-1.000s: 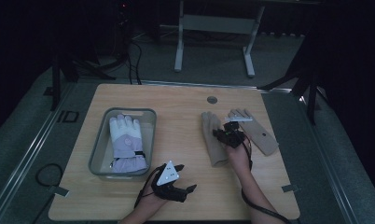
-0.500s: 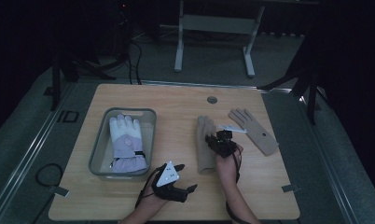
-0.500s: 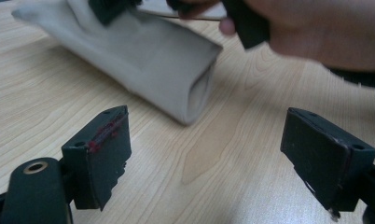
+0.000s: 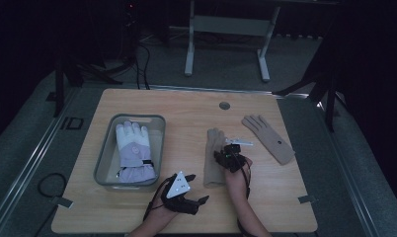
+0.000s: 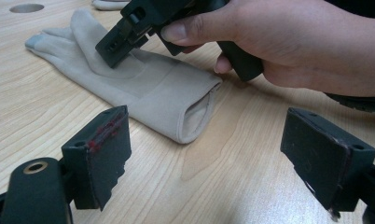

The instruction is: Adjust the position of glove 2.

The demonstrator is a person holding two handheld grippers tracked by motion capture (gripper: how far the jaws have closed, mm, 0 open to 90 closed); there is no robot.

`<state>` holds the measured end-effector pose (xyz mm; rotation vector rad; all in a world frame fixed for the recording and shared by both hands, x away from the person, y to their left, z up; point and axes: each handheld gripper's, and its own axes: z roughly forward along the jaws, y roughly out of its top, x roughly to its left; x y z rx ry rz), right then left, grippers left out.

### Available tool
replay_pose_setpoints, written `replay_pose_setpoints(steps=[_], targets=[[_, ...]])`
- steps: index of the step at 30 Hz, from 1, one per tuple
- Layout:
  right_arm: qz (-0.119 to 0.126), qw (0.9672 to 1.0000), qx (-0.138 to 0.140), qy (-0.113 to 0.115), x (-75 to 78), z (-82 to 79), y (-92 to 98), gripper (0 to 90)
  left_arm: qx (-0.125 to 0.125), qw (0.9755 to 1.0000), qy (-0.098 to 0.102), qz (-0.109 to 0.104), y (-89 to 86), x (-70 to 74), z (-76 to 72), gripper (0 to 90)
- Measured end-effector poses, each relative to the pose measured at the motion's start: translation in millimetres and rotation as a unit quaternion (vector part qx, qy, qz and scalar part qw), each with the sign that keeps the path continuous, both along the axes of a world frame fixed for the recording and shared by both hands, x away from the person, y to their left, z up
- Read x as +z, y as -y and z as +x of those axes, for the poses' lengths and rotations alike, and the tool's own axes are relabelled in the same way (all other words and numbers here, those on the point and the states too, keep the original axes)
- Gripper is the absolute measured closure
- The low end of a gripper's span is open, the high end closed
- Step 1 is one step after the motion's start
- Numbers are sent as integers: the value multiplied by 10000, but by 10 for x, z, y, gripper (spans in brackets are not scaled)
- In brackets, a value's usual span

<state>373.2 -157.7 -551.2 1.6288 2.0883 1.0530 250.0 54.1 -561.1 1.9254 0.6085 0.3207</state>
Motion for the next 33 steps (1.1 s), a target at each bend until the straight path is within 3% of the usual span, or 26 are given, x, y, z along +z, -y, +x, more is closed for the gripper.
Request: replay_pose_setpoints(steps=[6, 13, 19, 26, 27, 31, 33], targets=[[-7, 9999, 115, -6, 40, -5, -7, 595, 8, 10000, -1, -10, -1, -1, -4, 158], [-121, 9988, 399, 268, 288, -16, 160, 538, 20, 10000, -12, -35, -6, -2, -3, 158], [-380, 9959, 636, 528, 439, 61, 497, 530, 27, 10000, -33, -29, -12, -1, 2, 158], [-515, 9952, 499, 661, 476, 171, 937, 537, 28, 10000, -38, -37, -6, -2, 10, 158], [-619, 9944, 414, 744, 487, 244, 1114, 550, 22, 10000, -39, -38, -4, -2, 12, 158], [-762, 9928, 397, 832, 509, 323, 1271, 553, 22, 10000, -40, -30, -5, -1, 12, 158], [-765, 9928, 300, 877, 557, 419, 1476, 554, 23, 10000, -35, -54, -8, -1, 12, 158]])
